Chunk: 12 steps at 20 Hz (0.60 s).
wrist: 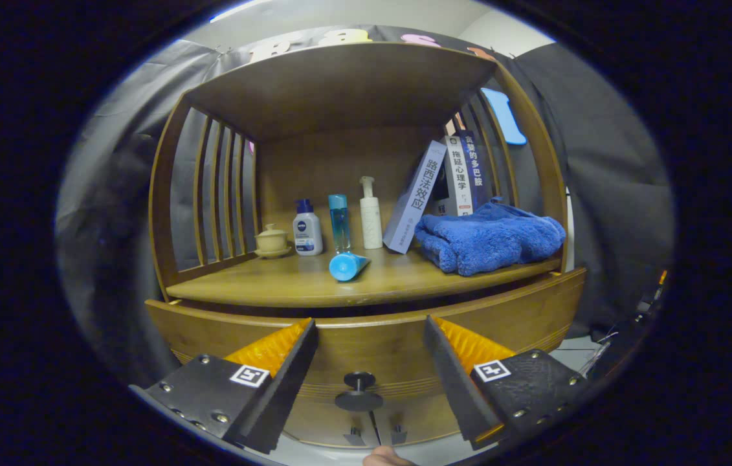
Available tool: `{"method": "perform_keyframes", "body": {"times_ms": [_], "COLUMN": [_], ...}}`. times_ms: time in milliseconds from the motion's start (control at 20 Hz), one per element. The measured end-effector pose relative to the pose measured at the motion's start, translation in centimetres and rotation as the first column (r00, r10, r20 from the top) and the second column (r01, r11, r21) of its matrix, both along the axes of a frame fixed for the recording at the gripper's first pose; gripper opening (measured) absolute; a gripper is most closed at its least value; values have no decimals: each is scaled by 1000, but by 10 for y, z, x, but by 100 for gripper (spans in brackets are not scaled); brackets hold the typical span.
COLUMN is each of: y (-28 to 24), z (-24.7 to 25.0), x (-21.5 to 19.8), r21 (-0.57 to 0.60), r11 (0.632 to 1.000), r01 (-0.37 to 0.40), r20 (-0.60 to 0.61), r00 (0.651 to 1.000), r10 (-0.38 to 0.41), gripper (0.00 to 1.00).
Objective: Pull open the drawer, take out the items inside it, and place them on the countertop above the cabinet.
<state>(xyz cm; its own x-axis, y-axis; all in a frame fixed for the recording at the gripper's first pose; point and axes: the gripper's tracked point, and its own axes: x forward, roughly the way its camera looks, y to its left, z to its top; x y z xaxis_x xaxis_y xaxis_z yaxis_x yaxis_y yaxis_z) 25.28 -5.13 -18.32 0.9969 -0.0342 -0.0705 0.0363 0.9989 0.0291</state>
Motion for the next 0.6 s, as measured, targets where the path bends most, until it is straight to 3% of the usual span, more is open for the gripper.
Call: {"method": "perform_keyframes", "body": {"times_ms": [400,600], "y": [-1,1], "z": [-3,-17], "x": [26,11], "r21": [-60,-126], "r11": [998,992], "r01": [-5,13], "r20": [-17,-120], "r00": [1000,992], "r10": [4,-28], "gripper": [99,99]}}
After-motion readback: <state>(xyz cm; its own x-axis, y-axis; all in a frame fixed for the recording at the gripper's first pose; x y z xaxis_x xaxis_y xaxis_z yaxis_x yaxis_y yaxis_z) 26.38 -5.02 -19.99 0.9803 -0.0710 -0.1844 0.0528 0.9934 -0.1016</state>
